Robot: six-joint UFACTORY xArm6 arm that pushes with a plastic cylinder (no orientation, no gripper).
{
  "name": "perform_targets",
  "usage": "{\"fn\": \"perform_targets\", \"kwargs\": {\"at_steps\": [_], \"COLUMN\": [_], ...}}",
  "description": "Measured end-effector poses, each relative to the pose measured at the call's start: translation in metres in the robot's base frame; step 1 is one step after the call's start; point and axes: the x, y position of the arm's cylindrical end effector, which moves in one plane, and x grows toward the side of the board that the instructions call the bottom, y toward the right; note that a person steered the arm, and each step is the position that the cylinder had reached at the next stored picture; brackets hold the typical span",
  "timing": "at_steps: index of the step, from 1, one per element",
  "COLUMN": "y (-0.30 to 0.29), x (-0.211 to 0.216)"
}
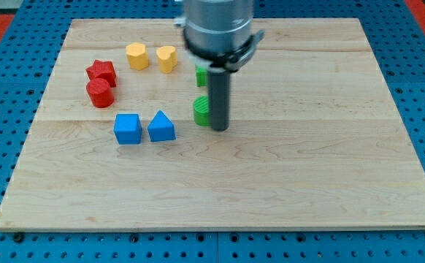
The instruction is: Move the green circle closer to green star
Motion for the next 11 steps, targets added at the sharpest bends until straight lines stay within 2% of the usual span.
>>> {"fn": "perform_targets", "kwargs": {"at_steps": [1, 2, 3, 4, 5, 6, 7, 8, 9, 11], "y": [0.011, 0.033, 0.017, -0.023, -0.022, -0.020, -0.005, -0.069, -0.089, -0.013], "x": [-0.031, 0.024, 0.065, 0.042, 0.001, -0.016, -0.005, -0.005, -0.019, -0.036]}}
